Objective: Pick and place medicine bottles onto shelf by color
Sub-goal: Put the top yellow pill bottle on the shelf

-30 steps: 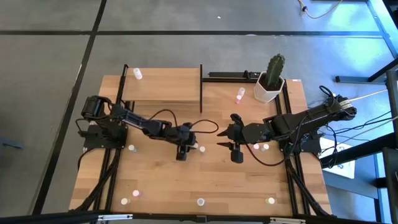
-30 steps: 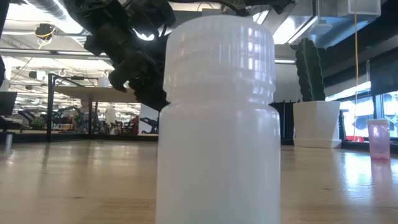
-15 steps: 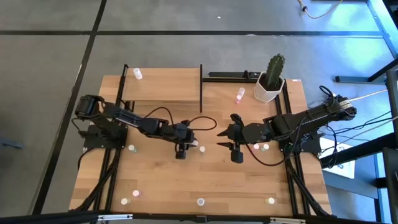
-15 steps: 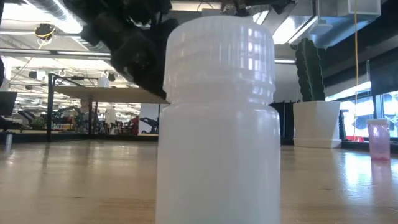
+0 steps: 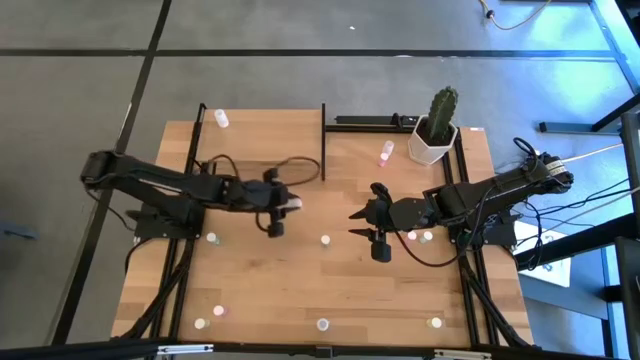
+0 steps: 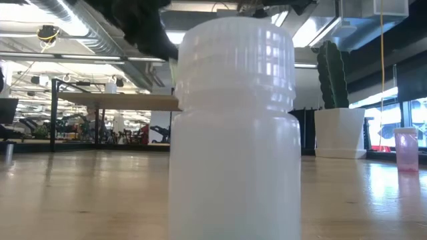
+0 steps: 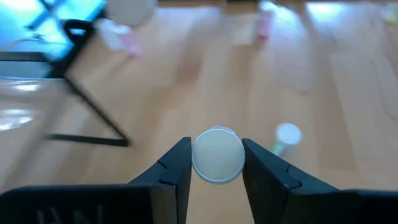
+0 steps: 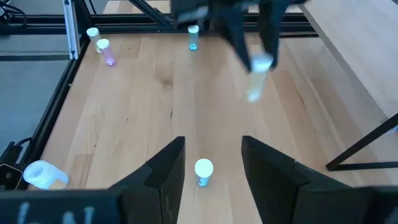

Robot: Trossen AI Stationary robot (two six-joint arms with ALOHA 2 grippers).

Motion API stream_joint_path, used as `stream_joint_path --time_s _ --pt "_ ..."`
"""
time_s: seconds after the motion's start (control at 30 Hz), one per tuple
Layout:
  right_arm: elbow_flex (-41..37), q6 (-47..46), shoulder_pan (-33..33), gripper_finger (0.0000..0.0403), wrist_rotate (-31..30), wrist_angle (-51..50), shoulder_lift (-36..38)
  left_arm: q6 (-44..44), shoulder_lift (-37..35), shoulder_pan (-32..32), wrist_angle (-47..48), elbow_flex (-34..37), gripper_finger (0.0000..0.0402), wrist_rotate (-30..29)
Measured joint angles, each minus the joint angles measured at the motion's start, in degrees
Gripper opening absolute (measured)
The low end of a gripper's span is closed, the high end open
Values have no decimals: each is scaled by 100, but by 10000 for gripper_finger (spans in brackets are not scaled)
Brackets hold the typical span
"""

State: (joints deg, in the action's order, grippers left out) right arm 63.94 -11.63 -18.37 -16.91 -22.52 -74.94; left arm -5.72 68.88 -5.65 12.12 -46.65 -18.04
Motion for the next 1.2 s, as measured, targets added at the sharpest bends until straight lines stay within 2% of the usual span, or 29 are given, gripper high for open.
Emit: stream_joint_path --time_s 0.17,0.27,0.4,0.57,0.8,1.2 --pt "2 12 -2 161 -19 0 0 -193 -734 16 382 -2 108 -666" --pt "4 28 -2 161 -243 -2 0 -399 -1050 127 700 -90 108 -1033" --pt "4 34 14 161 -493 -2 0 -675 -1176 376 1633 -592 108 -1603" --pt "4 32 104 161 -509 -4 0 -1114 -1118 765 2673 -1433 108 -2078" --pt "4 32 330 161 -509 -4 0 -1588 -1116 1462 3534 -2037 108 -2347" --pt "4 563 709 161 -496 8 0 -2640 -1112 2672 3993 -1627 108 -1953"
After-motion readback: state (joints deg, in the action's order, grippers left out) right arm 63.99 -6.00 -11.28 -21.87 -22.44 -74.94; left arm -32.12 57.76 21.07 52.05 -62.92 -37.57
